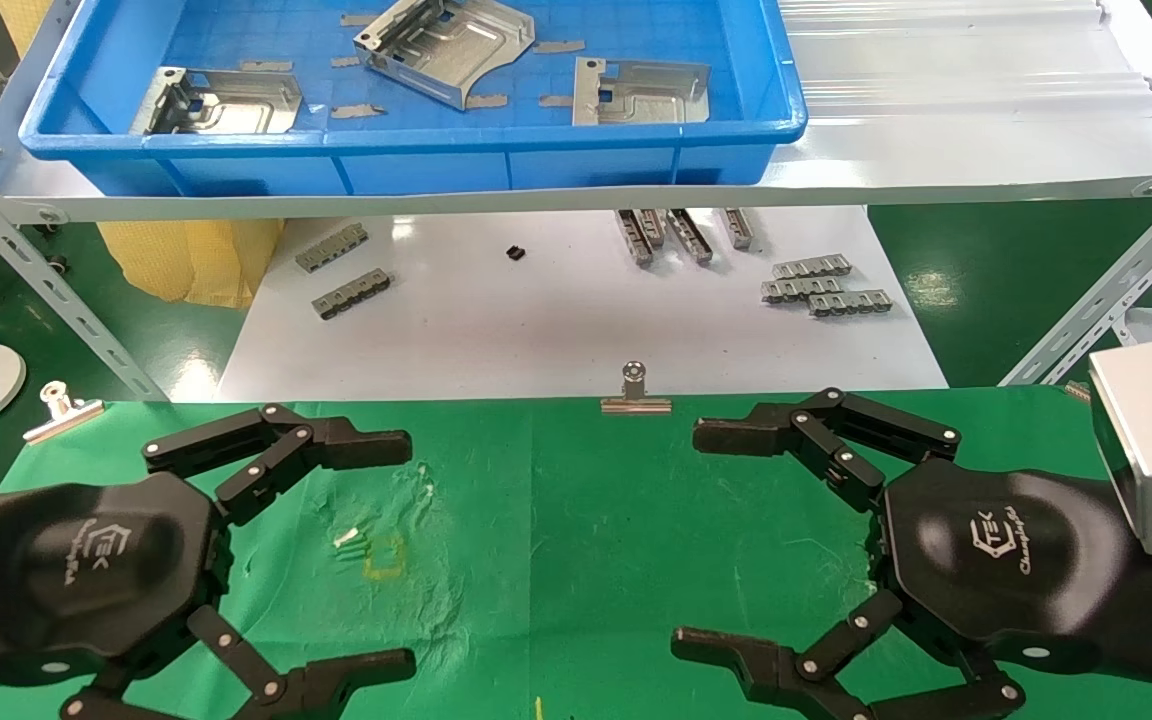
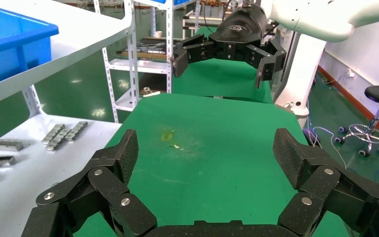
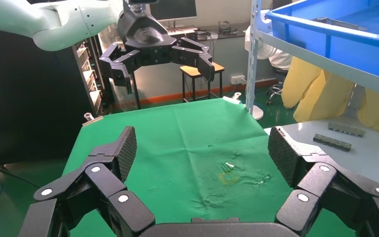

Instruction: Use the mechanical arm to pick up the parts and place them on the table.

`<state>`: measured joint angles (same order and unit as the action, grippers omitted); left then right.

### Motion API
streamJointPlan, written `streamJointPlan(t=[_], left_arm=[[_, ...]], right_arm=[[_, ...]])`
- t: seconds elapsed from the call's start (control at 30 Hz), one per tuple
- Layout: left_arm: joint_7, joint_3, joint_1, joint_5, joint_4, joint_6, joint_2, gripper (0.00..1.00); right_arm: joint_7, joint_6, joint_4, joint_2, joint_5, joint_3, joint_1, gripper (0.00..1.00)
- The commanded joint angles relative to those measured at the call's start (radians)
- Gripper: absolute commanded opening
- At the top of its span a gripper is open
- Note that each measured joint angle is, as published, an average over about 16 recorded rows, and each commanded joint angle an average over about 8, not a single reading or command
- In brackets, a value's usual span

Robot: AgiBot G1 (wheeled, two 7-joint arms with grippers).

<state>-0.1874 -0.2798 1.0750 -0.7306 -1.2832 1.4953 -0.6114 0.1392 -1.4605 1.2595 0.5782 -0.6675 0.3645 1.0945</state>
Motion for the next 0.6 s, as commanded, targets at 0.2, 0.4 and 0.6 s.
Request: streamJointPlan(t=[0.2,0.4,0.6], left_arm=[[0.0,0.0,0.0,0.0,0.0,0.0,0.0,1.0],[0.0,0.0,0.0,0.0,0.0,0.0,0.0,1.0],[0.0,0.0,0.0,0.0,0.0,0.0,0.0,1.0]], right_arm=[[0.0,0.0,0.0,0.0,0.0,0.0,0.0,0.0],[0.0,0.0,0.0,0.0,0.0,0.0,0.0,0.0],[0.0,0.0,0.0,0.0,0.0,0.0,0.0,0.0]])
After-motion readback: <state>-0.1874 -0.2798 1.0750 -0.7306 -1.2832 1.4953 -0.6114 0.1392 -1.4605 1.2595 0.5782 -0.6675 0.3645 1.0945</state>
